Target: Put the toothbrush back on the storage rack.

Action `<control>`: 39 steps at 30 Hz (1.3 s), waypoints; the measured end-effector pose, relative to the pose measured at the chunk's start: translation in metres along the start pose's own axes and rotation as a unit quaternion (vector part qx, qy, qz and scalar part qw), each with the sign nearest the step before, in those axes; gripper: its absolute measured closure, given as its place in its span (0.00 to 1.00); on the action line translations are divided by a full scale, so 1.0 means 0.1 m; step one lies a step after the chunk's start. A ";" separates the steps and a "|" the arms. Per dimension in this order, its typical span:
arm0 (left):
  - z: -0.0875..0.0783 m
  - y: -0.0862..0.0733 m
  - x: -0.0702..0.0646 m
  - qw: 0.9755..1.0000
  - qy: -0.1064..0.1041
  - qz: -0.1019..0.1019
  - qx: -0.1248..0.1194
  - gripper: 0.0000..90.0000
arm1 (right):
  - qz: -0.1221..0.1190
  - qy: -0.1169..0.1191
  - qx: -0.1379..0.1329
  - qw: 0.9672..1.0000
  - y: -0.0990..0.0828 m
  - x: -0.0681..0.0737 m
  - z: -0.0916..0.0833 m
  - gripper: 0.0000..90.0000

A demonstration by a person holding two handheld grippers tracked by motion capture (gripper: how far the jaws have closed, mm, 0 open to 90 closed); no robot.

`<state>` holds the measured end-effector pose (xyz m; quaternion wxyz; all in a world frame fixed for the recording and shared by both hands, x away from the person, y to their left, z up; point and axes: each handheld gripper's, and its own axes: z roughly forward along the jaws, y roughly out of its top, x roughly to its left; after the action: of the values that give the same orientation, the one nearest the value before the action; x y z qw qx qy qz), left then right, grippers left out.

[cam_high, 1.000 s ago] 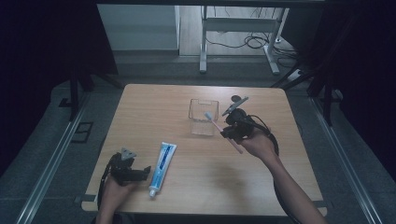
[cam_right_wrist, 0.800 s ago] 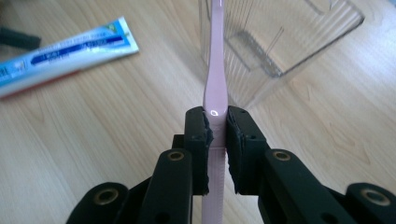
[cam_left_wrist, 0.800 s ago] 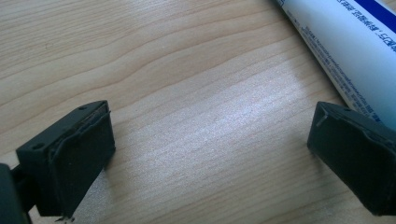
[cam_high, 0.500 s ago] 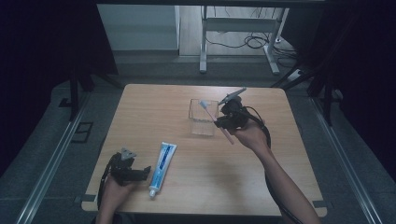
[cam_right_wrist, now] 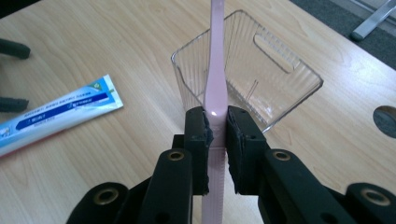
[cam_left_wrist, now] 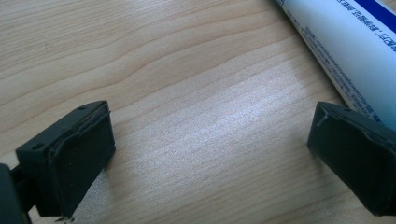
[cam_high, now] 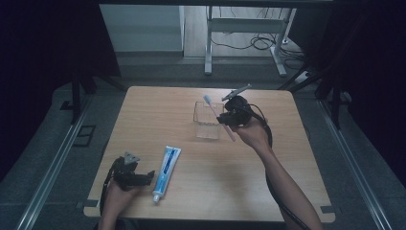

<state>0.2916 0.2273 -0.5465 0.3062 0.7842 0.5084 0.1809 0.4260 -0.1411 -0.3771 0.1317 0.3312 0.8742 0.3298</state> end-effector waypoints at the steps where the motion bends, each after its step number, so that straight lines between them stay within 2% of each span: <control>1: 0.00 0.00 0.00 1.000 0.000 0.001 0.000 0.01 | 0.000 -0.001 -0.002 1.000 0.01 0.00 0.00 0.87; 12: 0.00 0.00 0.00 1.000 -0.001 0.001 0.000 0.01 | 0.001 -0.003 -0.018 1.000 0.13 0.02 0.08 0.87; 25: 0.00 0.00 0.00 1.000 -0.001 0.002 0.000 0.01 | 0.008 0.000 -0.040 0.999 0.24 -0.01 0.16 0.87; 39: 0.00 0.00 0.00 1.000 0.000 0.001 0.000 0.01 | 0.011 -0.015 -0.067 0.998 0.44 -0.05 0.22 0.87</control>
<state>0.2918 0.2275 -0.5465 0.3062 0.7850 0.5072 0.1810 0.4614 -0.1093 -0.3641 0.1629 0.3356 0.8444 0.3845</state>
